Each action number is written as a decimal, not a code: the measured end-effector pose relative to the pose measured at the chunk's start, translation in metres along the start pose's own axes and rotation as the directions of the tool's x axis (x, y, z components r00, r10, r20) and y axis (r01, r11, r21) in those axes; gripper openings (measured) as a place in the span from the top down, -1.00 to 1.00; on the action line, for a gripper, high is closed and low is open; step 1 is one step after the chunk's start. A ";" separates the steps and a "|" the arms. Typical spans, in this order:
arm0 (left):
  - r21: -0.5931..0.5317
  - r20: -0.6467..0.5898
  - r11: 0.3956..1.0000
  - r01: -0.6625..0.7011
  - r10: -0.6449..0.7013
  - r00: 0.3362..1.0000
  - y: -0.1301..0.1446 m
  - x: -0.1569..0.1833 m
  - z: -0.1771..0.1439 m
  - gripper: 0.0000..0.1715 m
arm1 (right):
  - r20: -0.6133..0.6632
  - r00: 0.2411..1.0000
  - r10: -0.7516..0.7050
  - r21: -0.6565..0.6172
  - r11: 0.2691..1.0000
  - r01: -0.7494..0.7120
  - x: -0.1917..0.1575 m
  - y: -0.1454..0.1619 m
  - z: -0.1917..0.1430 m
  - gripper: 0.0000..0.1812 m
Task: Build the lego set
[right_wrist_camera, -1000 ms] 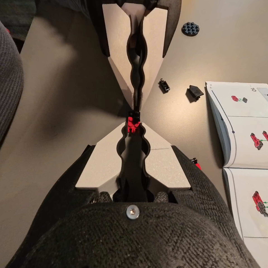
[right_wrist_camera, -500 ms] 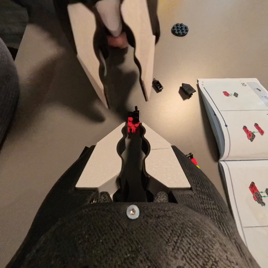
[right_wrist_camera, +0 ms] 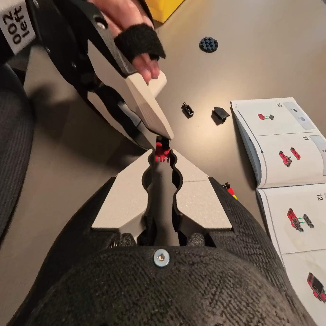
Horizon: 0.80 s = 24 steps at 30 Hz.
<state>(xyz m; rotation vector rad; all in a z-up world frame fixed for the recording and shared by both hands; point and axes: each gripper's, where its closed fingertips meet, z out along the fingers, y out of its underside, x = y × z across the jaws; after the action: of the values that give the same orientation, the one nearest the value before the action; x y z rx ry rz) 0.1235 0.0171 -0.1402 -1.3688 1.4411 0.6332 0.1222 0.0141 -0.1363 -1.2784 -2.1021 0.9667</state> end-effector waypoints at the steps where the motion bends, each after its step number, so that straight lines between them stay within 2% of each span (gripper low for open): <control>1: 0.001 0.003 1.000 -0.003 0.003 1.000 0.000 0.000 0.000 0.52 | 0.002 1.000 -0.002 0.002 1.000 0.002 -0.001 -0.001 0.000 0.84; 8: 0.010 -0.013 1.000 -0.009 0.009 1.000 0.000 0.003 0.002 0.61 | 0.018 1.000 -0.006 0.011 1.000 0.006 -0.006 -0.003 -0.001 0.84; 14: 0.002 0.008 1.000 -0.020 0.020 1.000 0.001 0.000 0.002 0.79 | 0.040 0.999 0.002 0.010 1.000 -0.003 -0.009 -0.002 0.001 0.84; 20: -0.007 0.028 0.999 -0.043 0.043 0.999 0.000 -0.004 0.000 0.83 | 0.080 0.995 0.061 0.055 0.996 -0.066 -0.009 -0.005 -0.001 0.84; 24: -0.048 0.008 0.999 -0.011 0.011 1.000 0.006 -0.002 0.003 0.84 | 0.017 1.000 -0.017 0.079 0.997 0.016 -0.002 -0.005 -0.001 0.82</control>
<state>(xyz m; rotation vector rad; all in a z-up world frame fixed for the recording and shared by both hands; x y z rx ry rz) 0.1188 0.0214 -0.1409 -1.3953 1.4362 0.6837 0.1210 0.0108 -0.1319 -1.2157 -2.0635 1.0465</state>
